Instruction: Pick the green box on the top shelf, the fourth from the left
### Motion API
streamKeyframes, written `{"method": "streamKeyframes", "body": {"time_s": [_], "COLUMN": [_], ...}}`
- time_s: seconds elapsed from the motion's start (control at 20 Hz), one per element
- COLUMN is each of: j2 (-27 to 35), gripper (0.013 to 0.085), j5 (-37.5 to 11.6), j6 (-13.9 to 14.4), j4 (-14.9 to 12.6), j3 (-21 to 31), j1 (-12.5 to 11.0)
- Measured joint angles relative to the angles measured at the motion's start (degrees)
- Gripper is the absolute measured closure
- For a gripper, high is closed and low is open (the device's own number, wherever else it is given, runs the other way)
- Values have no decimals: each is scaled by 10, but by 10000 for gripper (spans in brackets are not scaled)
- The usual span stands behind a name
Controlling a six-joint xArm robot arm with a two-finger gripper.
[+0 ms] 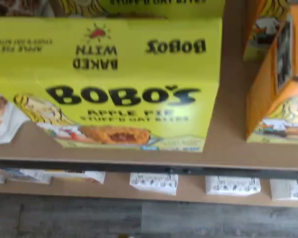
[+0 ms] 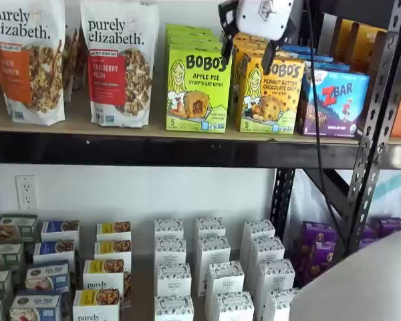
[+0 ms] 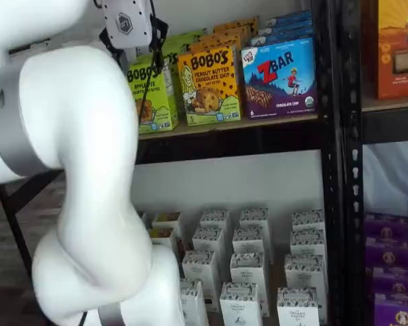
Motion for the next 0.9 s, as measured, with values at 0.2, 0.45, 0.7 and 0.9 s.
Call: {"method": "streamKeyframes", "body": {"time_s": [0.2,0.45,0.7,0.9], "j2": [42,79,98,106], "gripper": [130,130,130,130], "j5": [3,14,12,8], "j6": [0,-7,-4,-2], "j4": [-3,13,10,10], "j3": [-43,-80,-96,-101], "j1": [-1,-8,-5,-3]}}
